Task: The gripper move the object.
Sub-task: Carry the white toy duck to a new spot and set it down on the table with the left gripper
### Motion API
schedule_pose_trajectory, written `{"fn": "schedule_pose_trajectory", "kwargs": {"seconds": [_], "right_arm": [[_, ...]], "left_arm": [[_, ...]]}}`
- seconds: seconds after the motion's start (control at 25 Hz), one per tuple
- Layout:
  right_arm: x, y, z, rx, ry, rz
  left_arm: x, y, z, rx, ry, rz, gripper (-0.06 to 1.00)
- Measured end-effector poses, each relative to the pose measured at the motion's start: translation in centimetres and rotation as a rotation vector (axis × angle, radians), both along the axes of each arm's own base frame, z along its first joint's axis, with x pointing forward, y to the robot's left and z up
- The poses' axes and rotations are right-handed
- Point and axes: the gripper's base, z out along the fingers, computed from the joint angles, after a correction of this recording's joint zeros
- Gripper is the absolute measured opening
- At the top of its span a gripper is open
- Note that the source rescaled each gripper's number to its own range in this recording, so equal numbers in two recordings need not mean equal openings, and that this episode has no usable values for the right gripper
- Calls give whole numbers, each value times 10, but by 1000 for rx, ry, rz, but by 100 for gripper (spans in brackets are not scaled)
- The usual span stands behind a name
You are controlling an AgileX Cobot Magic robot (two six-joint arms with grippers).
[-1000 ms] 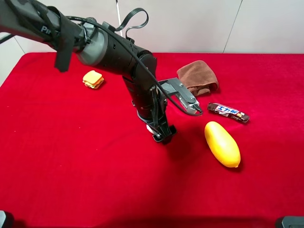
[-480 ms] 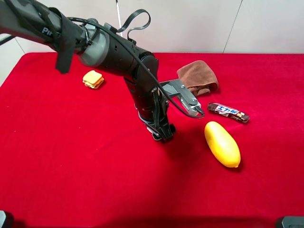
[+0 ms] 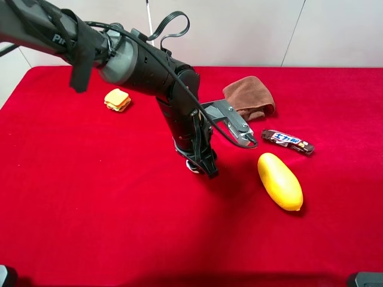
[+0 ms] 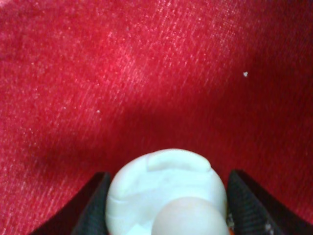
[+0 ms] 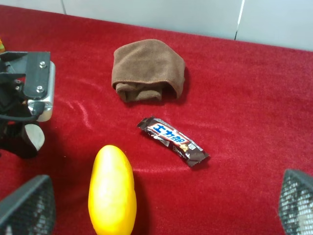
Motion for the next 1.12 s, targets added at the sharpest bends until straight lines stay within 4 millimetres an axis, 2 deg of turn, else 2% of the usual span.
{"fn": "schedule_pose_trajectory", "kwargs": {"seconds": [0.68,0.96,1.12], "right_arm": [[0,0,0,0,1,0],[0,0,0,0,1,0],[0,0,0,0,1,0]], "left_arm": [[0,-1,3,17,12,-10,6],[6,-5,25,49,12,-48,5],[7,-6,31,63,29,-39,5]]}}
